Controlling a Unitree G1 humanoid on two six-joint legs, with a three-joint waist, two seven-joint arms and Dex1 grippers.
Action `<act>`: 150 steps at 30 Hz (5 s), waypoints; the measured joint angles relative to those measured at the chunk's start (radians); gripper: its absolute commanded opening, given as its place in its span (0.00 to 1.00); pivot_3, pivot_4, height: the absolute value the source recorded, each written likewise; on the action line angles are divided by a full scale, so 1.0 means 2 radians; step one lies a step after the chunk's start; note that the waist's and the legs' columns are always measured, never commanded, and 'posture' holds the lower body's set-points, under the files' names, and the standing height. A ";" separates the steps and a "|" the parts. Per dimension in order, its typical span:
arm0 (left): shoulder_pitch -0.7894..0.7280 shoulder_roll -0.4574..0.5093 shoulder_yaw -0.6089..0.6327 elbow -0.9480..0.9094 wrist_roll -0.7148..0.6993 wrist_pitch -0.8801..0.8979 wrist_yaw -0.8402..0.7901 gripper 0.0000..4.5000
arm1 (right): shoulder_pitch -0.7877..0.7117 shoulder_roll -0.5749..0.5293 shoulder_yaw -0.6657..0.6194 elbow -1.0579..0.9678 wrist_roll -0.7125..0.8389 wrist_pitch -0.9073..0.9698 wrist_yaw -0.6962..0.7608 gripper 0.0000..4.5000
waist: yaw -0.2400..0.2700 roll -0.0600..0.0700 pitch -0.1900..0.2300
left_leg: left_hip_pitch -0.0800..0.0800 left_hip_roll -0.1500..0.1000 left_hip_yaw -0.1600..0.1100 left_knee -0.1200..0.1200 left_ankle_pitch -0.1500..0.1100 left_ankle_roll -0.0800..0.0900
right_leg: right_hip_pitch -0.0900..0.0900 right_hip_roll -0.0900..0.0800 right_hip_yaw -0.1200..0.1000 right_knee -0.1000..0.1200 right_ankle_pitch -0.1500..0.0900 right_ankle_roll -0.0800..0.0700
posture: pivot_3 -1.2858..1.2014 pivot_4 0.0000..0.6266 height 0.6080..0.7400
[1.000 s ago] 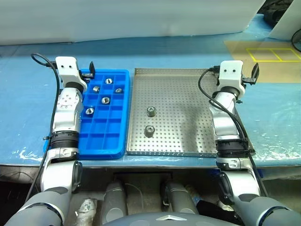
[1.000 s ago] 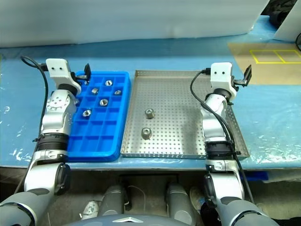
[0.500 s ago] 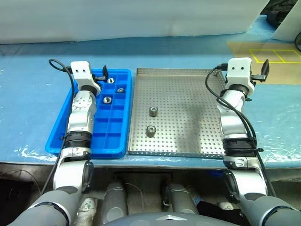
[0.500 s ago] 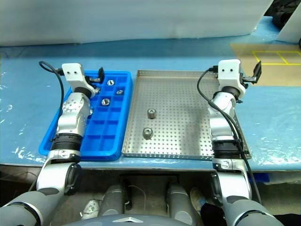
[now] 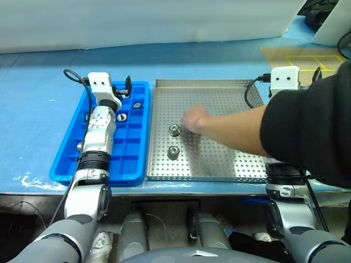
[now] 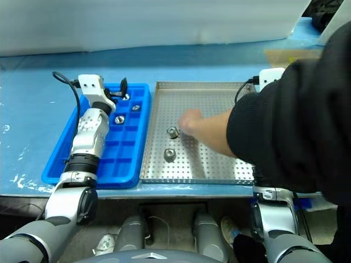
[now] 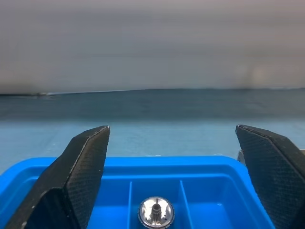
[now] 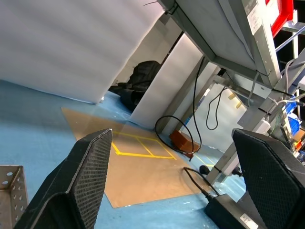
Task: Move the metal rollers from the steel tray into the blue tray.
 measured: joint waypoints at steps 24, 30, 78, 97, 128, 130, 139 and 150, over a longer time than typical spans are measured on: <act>0.026 0.058 0.006 -0.036 -0.054 0.034 -0.143 1.00 | -0.053 0.011 0.023 0.070 0.006 -0.031 0.023 0.92 | 0.012 0.000 0.000 | 0.000 0.000 0.000 0.000 0.000 0.000 | 0.000 0.000 0.000 0.000 0.000 0.000 | 0.46 0.24 1.00; 0.038 0.070 0.006 -0.056 -0.077 0.060 -0.192 1.00 | -0.071 0.005 0.023 0.083 0.006 -0.044 0.026 0.92 | 0.016 0.000 0.000 | 0.000 0.000 0.000 0.000 0.000 0.000 | 0.000 0.000 0.000 0.000 0.000 0.000 | 0.46 0.24 1.00; 0.117 0.181 0.034 -0.133 -0.137 0.137 -0.347 1.00 | 0.010 -0.033 0.022 0.072 0.191 -0.062 0.315 0.92 | 0.028 0.000 0.000 | 0.001 0.000 0.000 -0.002 0.001 -0.001 | 0.000 -0.001 0.000 0.000 -0.001 -0.002 | 0.47 0.24 1.00; 0.074 0.154 0.007 -0.105 -0.124 0.124 -0.349 1.00 | 0.009 -0.024 0.003 0.099 0.166 -0.056 0.181 0.92 | 0.024 0.000 0.000 | 0.002 0.000 0.000 -0.002 0.001 -0.001 | 0.000 0.000 0.000 0.000 -0.001 -0.002 | 0.44 0.24 1.00; 0.103 0.124 0.003 -0.150 -0.132 0.147 -0.323 1.00 | -0.016 -0.008 0.020 0.100 0.162 -0.051 0.185 0.92 | 0.026 0.000 0.000 | 0.001 0.000 0.000 -0.002 0.001 -0.001 | 0.000 -0.001 0.000 0.000 -0.001 -0.002 | 0.46 0.24 1.00; 0.095 0.124 0.001 -0.150 -0.132 0.147 -0.324 1.00 | -0.015 -0.008 0.020 0.098 0.162 -0.049 0.184 0.92 | 0.026 0.000 0.000 | 0.001 0.000 0.000 -0.002 0.001 -0.001 | 0.000 -0.001 0.000 0.000 -0.001 -0.002 | 0.45 0.24 1.00; 0.039 0.100 -0.032 -0.107 -0.126 0.144 -0.347 1.00 | 0.018 -0.007 0.006 0.049 0.161 -0.037 0.160 0.92 | 0.022 0.000 0.000 | 0.002 0.000 0.001 -0.002 0.001 -0.001 | 0.000 0.000 0.000 0.000 -0.001 -0.002 | 0.40 0.24 1.00; -0.027 0.087 -0.055 -0.020 -0.105 0.119 -0.391 1.00 | 0.087 0.020 -0.016 -0.005 0.158 -0.023 0.121 0.92 | 0.004 0.000 0.000 | 0.002 0.000 0.001 -0.002 0.001 -0.001 | 0.000 0.000 0.001 0.000 0.000 -0.001 | 0.36 0.24 1.00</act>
